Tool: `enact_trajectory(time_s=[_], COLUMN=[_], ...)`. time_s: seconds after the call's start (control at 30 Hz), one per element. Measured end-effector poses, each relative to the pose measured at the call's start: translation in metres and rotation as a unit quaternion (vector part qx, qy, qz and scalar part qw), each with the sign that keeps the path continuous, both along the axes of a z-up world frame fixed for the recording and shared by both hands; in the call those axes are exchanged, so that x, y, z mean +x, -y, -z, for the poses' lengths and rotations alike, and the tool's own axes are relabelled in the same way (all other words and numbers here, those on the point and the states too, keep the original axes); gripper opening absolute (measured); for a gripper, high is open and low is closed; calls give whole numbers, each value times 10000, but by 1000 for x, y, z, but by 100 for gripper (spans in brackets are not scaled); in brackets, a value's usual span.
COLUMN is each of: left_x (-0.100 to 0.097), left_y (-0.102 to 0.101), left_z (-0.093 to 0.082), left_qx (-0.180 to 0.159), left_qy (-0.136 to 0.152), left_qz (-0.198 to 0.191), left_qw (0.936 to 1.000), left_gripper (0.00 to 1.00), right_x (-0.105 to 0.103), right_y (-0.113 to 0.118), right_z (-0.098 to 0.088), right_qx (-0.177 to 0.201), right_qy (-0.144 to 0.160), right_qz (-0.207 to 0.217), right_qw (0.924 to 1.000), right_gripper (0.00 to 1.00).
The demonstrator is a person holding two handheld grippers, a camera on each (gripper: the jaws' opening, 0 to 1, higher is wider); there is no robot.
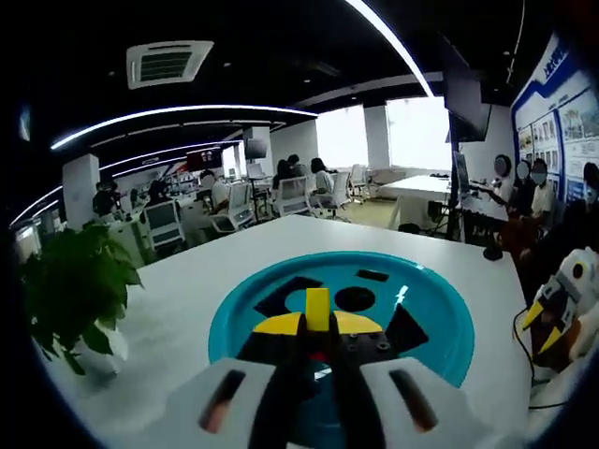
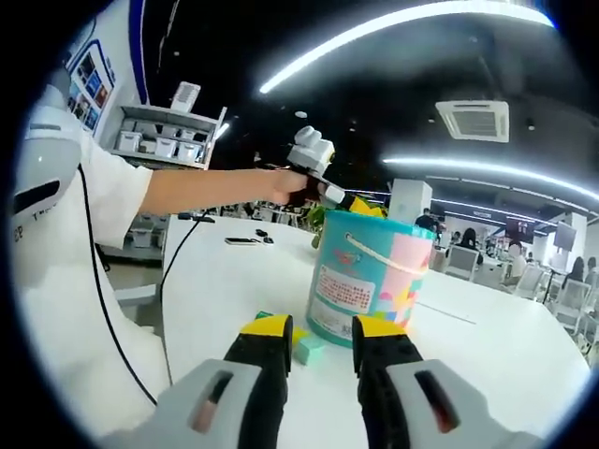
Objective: Arrange the toys in the designated storage area by placing each visible toy with the group until no toy remains scattered across the table.
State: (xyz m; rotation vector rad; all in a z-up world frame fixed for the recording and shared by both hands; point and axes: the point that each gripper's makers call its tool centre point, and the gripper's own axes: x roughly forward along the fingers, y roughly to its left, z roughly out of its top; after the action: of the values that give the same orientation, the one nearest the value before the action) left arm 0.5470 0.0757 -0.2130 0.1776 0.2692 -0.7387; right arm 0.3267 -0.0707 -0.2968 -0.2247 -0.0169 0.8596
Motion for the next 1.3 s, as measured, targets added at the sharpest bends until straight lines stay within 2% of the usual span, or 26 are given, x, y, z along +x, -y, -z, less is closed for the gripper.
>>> enact_trajectory(time_s=[0.13, 0.43, 0.53, 0.73, 0.77, 0.83, 0.93, 1.0, 1.03, 1.1, 1.17, 1.27, 1.3], left_x=[0, -6, -3, -8, -9, -16, -12, -10, -10, -10, -11, -14, -15], left_y=[1, -6, -4, -2, -2, -2, -6, -9, -10, -8, -11, -12, -14], left_z=[0, 4, 2, 4, 3, 6, 9, 7, 5, -8, -15, -22, -20], left_qx=[399, 633, 417, 770, 767, 669, 614, 602, 612, 293, 217, 291, 517], left_qy=[226, 144, 39, -294, -342, -617, -666, -604, -543, -397, -368, -189, -105], left_qz=[-22, -44, -4, 1, 17, 91, 117, 75, 49, 66, -22, 17, 56], left_qw=[9989, 9979, 9991, 9966, 9965, 9958, 9958, 9963, 9966, 9988, 9991, 9994, 9986], left_gripper=[10, 10, 10, 10, 10, 10, 12, 18, 18, 9, 5, 0, 0], right_x=[-1, 5, 6, 3, 3, 5, 4, 3, 3, 4, 4, 4, 4], right_y=[3, 7, 5, 1, 2, 3, 5, 5, 5, 6, 7, 5, 5], right_z=[4, 8, 10, 12, 14, 15, 15, 15, 15, 16, 16, 15, 15], right_qx=[-15, 39, 11, -5, -14, -4, 49, 38, 34, 23, 25, 19, 14], right_qy=[-23, -112, -134, -142, -156, -169, -184, -178, -179, -189, -195, -190, -186], right_qz=[40, 91, 83, -8, -3, 18, 39, 31, 32, 49, 51, 29, 24], right_qw=[10000, 9999, 9999, 9999, 9999, 9999, 9998, 9998, 9998, 9998, 9998, 9998, 9998], right_gripper=[26, 25, 25, 25, 25, 25, 25, 25, 25, 25, 25, 25, 25])
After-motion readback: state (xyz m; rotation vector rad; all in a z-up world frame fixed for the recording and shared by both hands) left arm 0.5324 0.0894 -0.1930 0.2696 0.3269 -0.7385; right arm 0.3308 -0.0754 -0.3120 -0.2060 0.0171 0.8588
